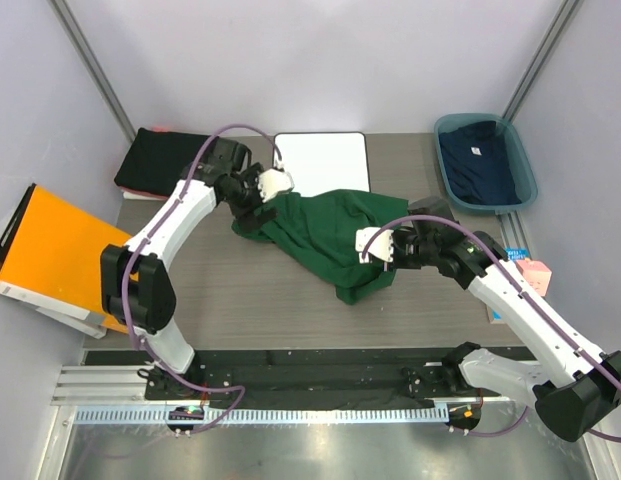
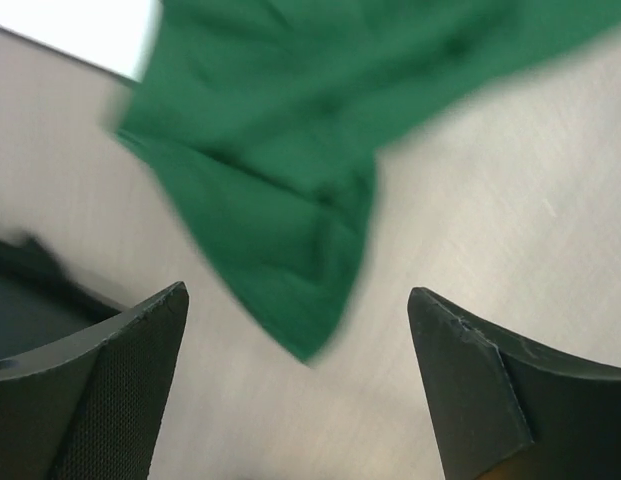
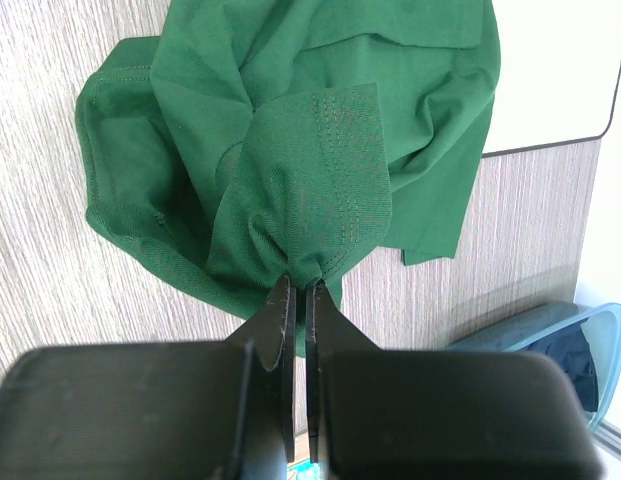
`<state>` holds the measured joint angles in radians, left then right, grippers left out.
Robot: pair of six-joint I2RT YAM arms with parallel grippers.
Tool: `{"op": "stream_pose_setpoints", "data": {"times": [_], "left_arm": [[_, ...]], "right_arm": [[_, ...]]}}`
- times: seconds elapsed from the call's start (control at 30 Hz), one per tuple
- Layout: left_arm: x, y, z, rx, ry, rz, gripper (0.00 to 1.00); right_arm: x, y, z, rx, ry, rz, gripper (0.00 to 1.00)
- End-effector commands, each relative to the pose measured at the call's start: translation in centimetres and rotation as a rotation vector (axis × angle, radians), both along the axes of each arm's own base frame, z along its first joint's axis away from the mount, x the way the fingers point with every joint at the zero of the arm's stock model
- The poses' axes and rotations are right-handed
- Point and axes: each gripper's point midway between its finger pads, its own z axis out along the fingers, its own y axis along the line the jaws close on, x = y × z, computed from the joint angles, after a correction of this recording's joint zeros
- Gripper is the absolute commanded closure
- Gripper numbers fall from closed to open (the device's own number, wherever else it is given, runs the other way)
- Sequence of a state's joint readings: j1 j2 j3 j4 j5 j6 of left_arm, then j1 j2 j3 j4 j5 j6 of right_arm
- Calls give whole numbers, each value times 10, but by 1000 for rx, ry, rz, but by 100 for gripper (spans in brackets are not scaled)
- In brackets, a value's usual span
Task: Fold and stack the t-shirts
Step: Flatten out the tshirt
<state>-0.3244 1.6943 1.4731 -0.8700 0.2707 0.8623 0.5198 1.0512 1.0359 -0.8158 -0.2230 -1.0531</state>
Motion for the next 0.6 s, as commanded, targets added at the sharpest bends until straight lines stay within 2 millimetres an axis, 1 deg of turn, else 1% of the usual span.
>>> {"op": "stream_pose_setpoints", "data": {"times": [0.0,0.03,0.07,0.1,0.13,0.17,0.2,0.23,0.27,0.3,0.33,0.37,0.4,0.43,0.47,0.5,0.53,0.57], "left_arm": [[63,-44,62,-211,-226,-38,8],[75,-54,72,-251,-267,-52,8],[83,-69,92,-323,-296,-92,7],[94,-80,80,-349,-270,-107,7],[96,-90,78,-379,-255,-143,7],[104,-102,87,-405,-272,-184,7],[106,-115,67,-441,-222,-238,7],[108,-122,57,-456,-205,-272,6],[113,-129,58,-469,-216,-304,4],[114,-140,36,-486,-182,-363,3],[114,-145,28,-493,-173,-397,2],[118,-151,28,-499,-184,-421,0],[120,-159,6,-492,-160,-446,0],[120,-162,-1,-493,-148,-458,0],[123,-167,0,-495,-163,-484,0],[122,-172,-5,-494,-160,-508,0],[123,-176,-17,-487,-159,-534,0],[125,-180,-17,-482,-175,-550,0]], "right_arm": [[7,2,13,32,-44,-18,99],[6,2,10,31,-33,-22,99],[6,2,8,30,-30,-24,99],[6,3,6,34,-25,-21,99],[7,3,1,32,-16,-28,99],[7,2,-1,36,-9,-37,99],[9,4,-3,43,-11,-42,99],[8,3,-8,41,-2,-45,99],[9,2,-11,41,2,-49,99],[12,3,-13,44,-2,-51,99],[13,2,-15,45,0,-58,99],[15,3,-15,51,-1,-63,99],[17,4,-15,57,-5,-68,99],[18,3,-15,59,-3,-76,99],[20,2,-15,62,-3,-87,99],[20,2,-14,69,-3,-93,99],[21,1,-14,73,-1,-100,99],[21,0,-14,75,0,-106,99]]}}
